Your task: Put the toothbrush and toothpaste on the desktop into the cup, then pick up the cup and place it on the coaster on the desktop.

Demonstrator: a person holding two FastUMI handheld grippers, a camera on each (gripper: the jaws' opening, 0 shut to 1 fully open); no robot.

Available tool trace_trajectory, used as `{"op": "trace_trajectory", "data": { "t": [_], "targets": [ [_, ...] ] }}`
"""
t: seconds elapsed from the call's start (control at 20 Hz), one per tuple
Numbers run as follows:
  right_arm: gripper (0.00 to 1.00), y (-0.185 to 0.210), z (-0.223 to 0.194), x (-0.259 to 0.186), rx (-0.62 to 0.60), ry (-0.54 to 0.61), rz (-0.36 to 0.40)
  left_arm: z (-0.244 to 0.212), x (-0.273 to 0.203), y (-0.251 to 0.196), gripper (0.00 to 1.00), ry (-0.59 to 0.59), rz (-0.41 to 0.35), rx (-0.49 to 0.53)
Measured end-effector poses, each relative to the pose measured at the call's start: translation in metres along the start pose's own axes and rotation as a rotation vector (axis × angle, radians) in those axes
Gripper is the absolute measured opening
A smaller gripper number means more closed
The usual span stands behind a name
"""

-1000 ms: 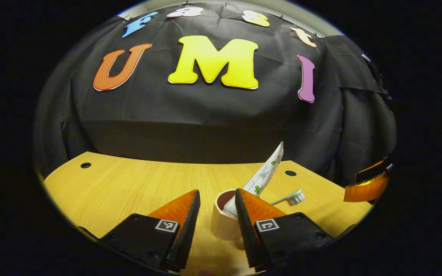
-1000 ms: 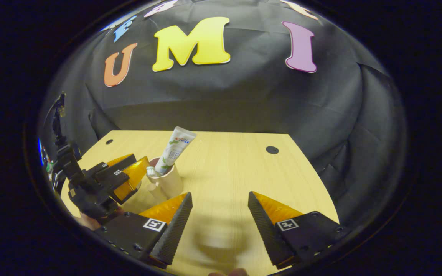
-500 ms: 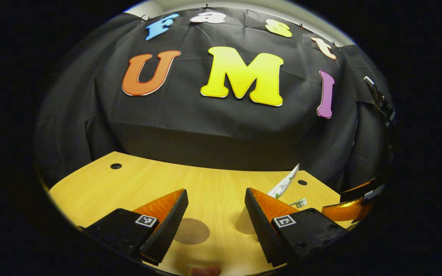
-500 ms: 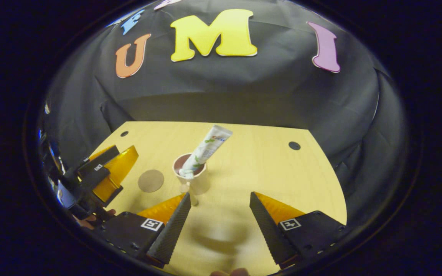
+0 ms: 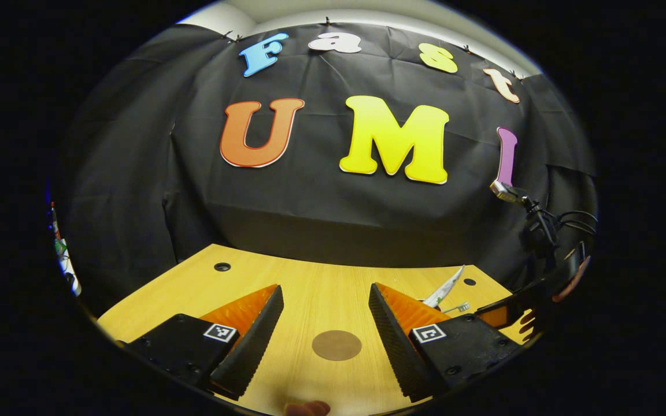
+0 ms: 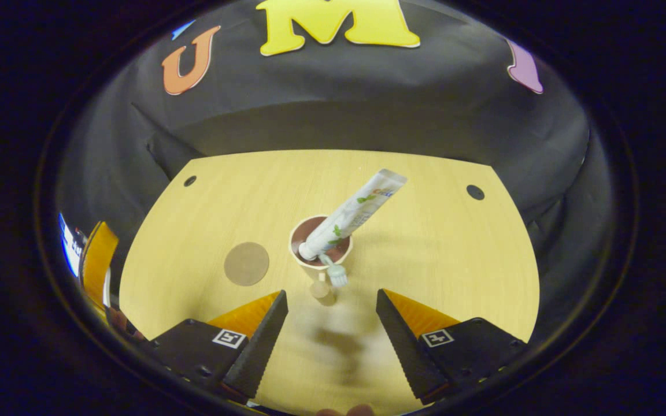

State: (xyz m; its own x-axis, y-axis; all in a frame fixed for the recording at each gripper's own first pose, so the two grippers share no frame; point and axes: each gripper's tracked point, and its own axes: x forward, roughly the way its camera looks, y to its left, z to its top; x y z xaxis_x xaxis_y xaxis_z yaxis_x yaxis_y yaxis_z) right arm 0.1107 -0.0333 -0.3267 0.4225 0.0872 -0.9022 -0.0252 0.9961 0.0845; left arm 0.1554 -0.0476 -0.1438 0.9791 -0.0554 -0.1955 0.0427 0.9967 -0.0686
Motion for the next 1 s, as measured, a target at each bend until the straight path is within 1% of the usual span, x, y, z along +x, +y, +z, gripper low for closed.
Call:
{"op": "trace_trajectory", "data": {
  "t": [0.15, 0.35, 0.55, 0.65, 0.75, 0.8, 0.9, 1.0],
  "targets": [
    [0.94, 0.009, -0.002, 0.019, -0.002, 0.073, -0.012, 0.005, -0.01, 0.019, 0.95, 0.006, 0.034, -0.008],
    [0.94, 0.013, -0.015, 0.049, 0.035, 0.175, -0.034, 0.003, -0.023, 0.042, 0.94, 0.016, 0.08, -0.002],
    [0.94, 0.009, -0.012, 0.069, 0.044, 0.193, -0.067, -0.006, -0.032, 0.058, 0.95, 0.043, 0.115, -0.015],
    [0.92, 0.008, -0.011, 0.075, 0.05, 0.2, -0.072, -0.012, -0.036, 0.063, 0.95, 0.06, 0.133, -0.025],
    [0.77, 0.007, -0.012, 0.082, 0.063, 0.203, -0.083, -0.012, -0.04, 0.068, 0.95, 0.064, 0.149, -0.029],
    [0.65, 0.009, -0.013, 0.084, 0.078, 0.208, -0.076, -0.014, -0.041, 0.068, 0.95, 0.069, 0.152, -0.033],
    [0.48, 0.01, -0.018, 0.088, 0.088, 0.22, -0.083, -0.014, -0.048, 0.07, 0.94, 0.073, 0.158, -0.029],
    [0.36, 0.011, -0.018, 0.09, 0.09, 0.224, -0.091, -0.013, -0.052, 0.072, 0.95, 0.073, 0.163, -0.023]
  ]
}}
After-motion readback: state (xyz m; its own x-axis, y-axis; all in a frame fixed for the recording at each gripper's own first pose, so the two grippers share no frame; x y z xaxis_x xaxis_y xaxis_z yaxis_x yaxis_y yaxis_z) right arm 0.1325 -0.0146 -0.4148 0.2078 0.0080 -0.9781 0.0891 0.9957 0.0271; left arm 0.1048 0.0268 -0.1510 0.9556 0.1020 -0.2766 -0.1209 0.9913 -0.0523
